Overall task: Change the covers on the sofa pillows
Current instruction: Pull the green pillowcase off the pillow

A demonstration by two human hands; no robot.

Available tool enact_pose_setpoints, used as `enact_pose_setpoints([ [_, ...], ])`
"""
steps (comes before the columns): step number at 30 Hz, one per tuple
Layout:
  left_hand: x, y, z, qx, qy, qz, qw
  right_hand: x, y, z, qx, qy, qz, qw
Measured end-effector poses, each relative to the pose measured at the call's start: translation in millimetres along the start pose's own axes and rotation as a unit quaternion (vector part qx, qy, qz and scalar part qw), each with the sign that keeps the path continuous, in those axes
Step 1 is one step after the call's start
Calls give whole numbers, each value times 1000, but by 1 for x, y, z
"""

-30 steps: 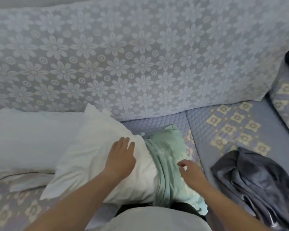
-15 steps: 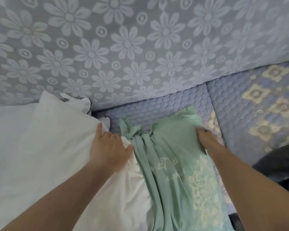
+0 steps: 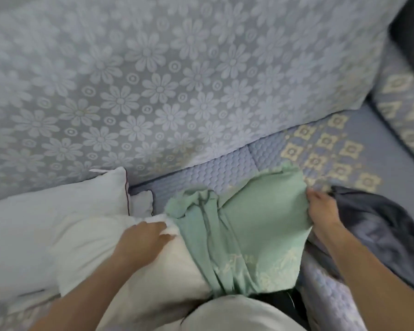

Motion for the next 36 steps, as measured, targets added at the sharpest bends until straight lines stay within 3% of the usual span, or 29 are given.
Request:
enact_pose_setpoints([
  [6, -48, -17, 69, -87, 20, -24, 996, 91, -9, 108, -131, -38, 54, 989],
  [13, -30, 7, 93, -212, 40, 127, 968, 93, -22, 244, -230, -51, -21, 972],
  [16, -85, 15, 99, -246, 80, 137, 956, 69, -24, 216, -125, 15, 30, 992],
  [18, -124, 23, 109, -313, 92, 87, 941, 41, -16, 179, -14, 107, 63, 992],
  [20, -164, 40, 127, -388, 72, 5, 919, 16, -14, 161, 57, 223, 101, 968],
  [23, -212, 71, 151, -499, 53, -120, 856, 21, -36, 181, 4, 277, 156, 948],
  [28, -247, 98, 181, -531, -28, -223, 817, 107, -61, 214, -80, 135, 347, 925],
  [29, -246, 104, 188, -537, -36, -227, 812, 122, -70, 212, -47, 125, 347, 928],
  [31, -234, 111, 200, -555, -45, -206, 805, 130, -78, 196, 89, 143, 290, 942],
  [33, -210, 108, 207, -558, -30, -138, 818, 118, -62, 181, 187, 173, 243, 936],
  [36, -166, 94, 197, -503, -25, 26, 864, 96, -18, 168, 195, 147, 281, 928],
])
Point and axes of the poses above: each hand's wrist, its own y-axis away from the middle knuckle, its own z-axis out of the back of the hand, x = y × z, the point moved 7 cm from there along -y, towards the middle knuckle, and after that the axes turned 13 degrees about -x, right-handed, at the moved point
